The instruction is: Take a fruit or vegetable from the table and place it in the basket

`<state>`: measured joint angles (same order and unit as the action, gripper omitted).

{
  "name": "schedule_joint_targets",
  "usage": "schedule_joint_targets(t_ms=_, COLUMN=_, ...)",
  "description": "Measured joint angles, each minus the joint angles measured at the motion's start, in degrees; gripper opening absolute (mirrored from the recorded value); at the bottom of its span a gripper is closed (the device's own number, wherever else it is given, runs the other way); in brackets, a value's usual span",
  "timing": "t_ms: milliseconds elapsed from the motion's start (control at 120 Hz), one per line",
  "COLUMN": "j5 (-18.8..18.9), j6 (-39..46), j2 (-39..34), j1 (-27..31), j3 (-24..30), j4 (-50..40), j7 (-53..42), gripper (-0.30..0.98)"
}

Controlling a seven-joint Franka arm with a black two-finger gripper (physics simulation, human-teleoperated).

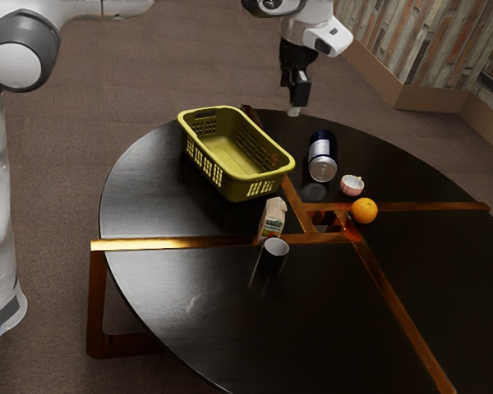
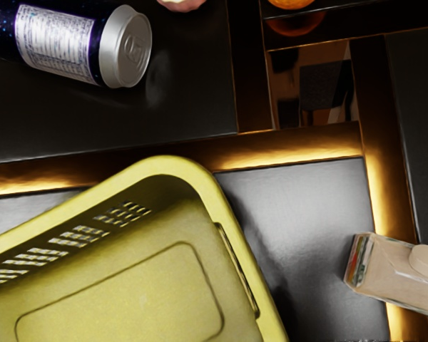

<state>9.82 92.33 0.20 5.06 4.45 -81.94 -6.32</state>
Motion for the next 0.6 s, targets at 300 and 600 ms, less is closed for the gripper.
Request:
schedule_joint_targets(t_ms=300, j5=-0.1, j6=-0.2, j2=5.1, j1=-3.4, j3=-1.5, j4=-0.4, j7=-0.9, gripper=0.69)
schedule_joint_targets(t_ms=600, j5=-0.4, j6=-1.2, j2=12.2, j1=-5.7, j3=0.0, j4=6.2, j7=-1.2, gripper=0.68)
